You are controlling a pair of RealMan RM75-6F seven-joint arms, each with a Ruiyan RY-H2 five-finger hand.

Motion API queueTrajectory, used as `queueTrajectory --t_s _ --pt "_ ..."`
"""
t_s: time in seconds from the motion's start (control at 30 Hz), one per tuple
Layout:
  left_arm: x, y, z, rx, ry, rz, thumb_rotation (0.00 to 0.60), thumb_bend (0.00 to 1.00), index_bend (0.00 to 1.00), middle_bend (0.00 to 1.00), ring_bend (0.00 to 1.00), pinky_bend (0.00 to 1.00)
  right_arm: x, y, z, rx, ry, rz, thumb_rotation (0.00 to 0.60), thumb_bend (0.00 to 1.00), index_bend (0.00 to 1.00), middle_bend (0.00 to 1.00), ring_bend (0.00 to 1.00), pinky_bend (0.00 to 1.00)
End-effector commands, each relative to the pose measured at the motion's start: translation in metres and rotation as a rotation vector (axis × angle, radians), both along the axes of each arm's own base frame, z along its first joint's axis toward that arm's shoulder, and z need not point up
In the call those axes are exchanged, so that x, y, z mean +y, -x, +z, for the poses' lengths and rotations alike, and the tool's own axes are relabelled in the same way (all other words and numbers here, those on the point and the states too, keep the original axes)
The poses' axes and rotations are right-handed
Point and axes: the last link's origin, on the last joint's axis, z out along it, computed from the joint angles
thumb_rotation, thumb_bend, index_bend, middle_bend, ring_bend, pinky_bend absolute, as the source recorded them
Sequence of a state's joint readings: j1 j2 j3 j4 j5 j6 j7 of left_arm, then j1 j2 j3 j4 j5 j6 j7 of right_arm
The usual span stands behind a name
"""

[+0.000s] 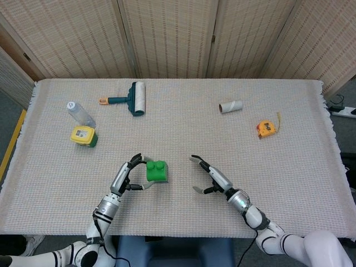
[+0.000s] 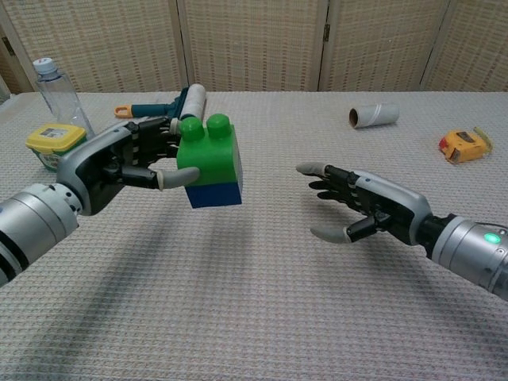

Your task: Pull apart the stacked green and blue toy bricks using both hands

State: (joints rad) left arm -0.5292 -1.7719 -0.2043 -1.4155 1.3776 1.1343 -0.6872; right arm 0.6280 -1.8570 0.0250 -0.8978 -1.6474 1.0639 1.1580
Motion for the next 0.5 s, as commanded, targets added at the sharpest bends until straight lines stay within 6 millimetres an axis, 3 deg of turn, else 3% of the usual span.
queueTrajectory --t_s 0.03,0.27,0.5 --pt "0.0 0.0 0.001 0.002 -0.002 0.0 0.6 0.43 0.62 0.86 0.32 0.0 -0.005 -0.025 -0.014 -0.125 -0.075 -0.033 0.6 0.37 0.0 0.0 0.0 0.0" --pt "0.002 0.004 0.003 0.003 -0.009 0.012 0.6 0.43 0.62 0.86 0.32 0.0 0.0 -0.038 -0.019 -0.219 -0.15 -0.057 0.6 0.37 0.0 0.0 0.0 0.0" --pt "0.007 0.003 -0.002 0.004 -0.001 0.018 0.6 0.44 0.63 0.86 0.32 0.0 0.005 -0.046 -0.024 -0.224 -0.12 -0.023 0.6 0.37 0.0 0.0 0.0 0.0"
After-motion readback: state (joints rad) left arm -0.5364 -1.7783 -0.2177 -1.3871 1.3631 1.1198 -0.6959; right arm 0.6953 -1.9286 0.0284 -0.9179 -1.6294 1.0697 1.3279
